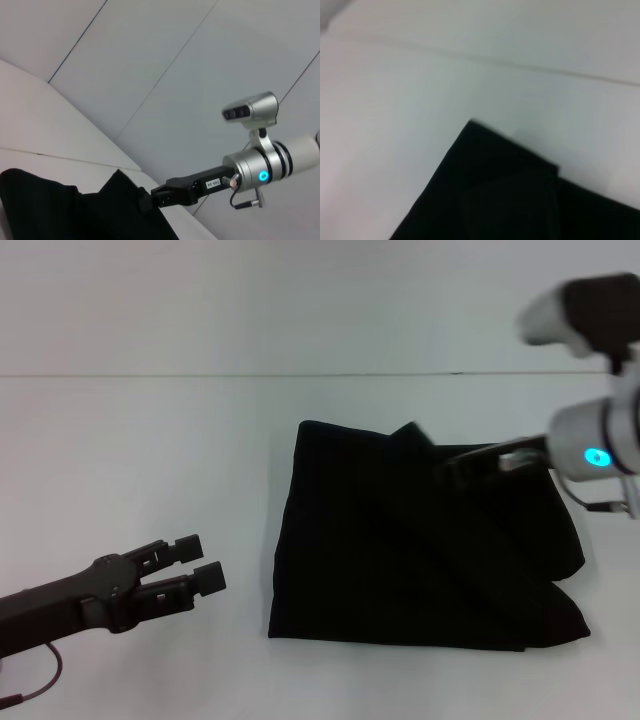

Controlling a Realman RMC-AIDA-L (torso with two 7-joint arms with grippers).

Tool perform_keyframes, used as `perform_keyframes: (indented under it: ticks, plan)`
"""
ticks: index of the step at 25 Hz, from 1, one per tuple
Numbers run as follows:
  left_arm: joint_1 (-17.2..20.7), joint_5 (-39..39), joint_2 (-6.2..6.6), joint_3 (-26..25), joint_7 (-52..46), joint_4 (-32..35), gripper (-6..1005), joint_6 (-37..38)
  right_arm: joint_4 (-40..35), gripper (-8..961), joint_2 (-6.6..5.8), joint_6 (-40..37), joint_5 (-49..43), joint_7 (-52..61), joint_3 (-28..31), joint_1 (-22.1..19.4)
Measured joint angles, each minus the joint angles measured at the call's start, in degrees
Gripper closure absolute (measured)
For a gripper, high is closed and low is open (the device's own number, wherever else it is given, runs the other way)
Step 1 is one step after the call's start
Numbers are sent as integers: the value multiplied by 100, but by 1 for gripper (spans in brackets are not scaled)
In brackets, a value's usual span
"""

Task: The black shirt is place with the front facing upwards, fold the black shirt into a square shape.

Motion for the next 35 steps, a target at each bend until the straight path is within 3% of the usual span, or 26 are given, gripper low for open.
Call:
perform_keyframes:
  ticks: [5,12,19,35]
  plan:
    - [14,0,-10,5,-5,-75,49,-66,364,933,0,305,921,-816,662,-480]
    - [52,0,-31,5,-46,-196,49,-81,1695,932,-9,741,1436,-1905,1672,-329]
    - [46,0,-50,13,-72,-212,50,-82,1953,932,-5,1280,1479,-2072,1949,-303]
    - [6,124,-68,-4,-131,-212,50,-227,2386,932,-21,1349,1609,-2309,2476,-456]
